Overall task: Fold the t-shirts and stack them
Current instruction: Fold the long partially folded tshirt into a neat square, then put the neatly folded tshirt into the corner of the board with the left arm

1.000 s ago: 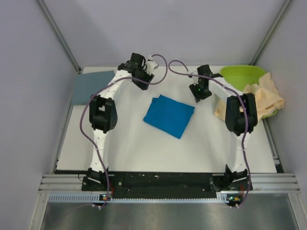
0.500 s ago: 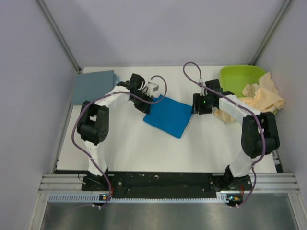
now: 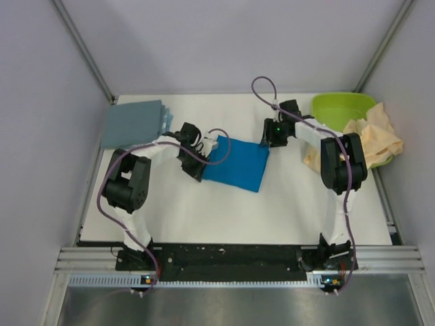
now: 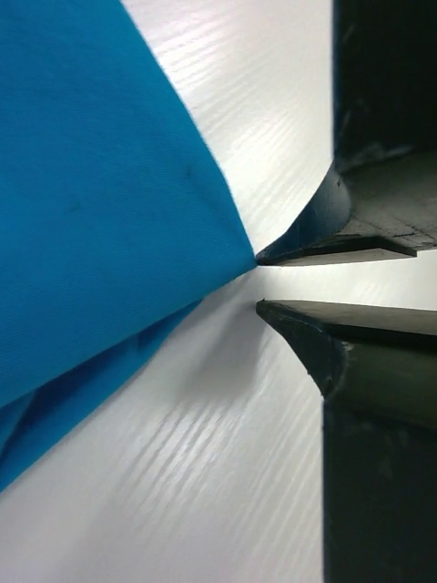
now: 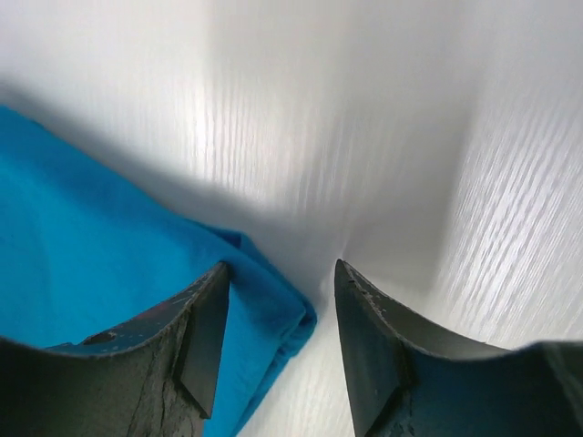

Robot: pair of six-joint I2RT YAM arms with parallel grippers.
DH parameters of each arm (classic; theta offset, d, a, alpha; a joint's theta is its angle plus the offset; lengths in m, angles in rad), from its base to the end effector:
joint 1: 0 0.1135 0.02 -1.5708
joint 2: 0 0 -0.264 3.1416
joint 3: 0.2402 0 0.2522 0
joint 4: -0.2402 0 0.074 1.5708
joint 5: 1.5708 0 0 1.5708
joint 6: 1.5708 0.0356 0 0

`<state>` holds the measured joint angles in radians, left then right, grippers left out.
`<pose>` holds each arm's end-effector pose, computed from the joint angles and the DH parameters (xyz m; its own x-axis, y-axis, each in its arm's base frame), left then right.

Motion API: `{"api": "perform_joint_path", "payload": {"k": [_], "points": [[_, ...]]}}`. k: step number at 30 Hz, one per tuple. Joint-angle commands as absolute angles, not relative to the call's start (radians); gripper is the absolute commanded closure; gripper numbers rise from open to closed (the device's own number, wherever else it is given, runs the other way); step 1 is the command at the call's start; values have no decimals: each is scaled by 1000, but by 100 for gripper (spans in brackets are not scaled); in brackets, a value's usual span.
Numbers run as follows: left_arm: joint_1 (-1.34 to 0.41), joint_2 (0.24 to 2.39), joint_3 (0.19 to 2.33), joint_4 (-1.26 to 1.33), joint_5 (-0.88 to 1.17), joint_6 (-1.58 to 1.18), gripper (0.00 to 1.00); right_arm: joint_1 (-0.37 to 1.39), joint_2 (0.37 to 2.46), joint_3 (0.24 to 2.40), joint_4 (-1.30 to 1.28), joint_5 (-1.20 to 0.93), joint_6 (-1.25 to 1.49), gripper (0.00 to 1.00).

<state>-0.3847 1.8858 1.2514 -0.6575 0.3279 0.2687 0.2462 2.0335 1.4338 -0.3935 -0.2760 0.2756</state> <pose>0.3334 -0.1473 0.1641 -0.7430 0.5720 -0.3476 0.6583 0.7182 -0.2254 0.4176 0.1149 0.1703 -0.8849 0.0476 -0.4633 -0.1434 0.9186 0.3683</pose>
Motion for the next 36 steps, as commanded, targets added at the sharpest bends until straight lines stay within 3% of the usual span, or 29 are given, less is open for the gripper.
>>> {"api": "perform_joint_path", "payload": {"k": [1,4,8,10,11,16,17,25,28,33,35,36], "points": [[-385,1797,1210,-710,330,321,72,253,2077,1581,-435,-252,197,49],[-371,1714,1248,-697,414,272,61,247,2028,1600,-460,-186,170,46],[-353,1674,1304,-533,371,50,43,245,1902,1507,-463,-109,186,44],[-353,1707,1321,-451,391,-64,34,245,1855,1441,-460,-144,216,43],[-354,1736,1331,-416,414,-116,25,245,1841,1409,-459,-176,233,42],[-354,1890,1407,-374,428,-248,11,245,1786,1254,-394,-253,310,42],[-354,1913,1414,-367,423,-265,4,245,1776,1227,-367,-259,319,42],[-354,2080,1520,-388,370,-316,3,245,1749,1186,-342,-284,308,42],[-353,2143,1569,-419,432,-328,13,244,1724,1180,-341,-275,298,42],[-354,2232,1586,-396,668,-353,45,242,1652,1166,-344,-244,278,41],[-350,2255,1626,-428,744,-371,100,238,1620,1158,-350,-226,272,40],[-347,2249,1631,-439,753,-379,100,235,1605,1157,-356,-222,267,39]]}}
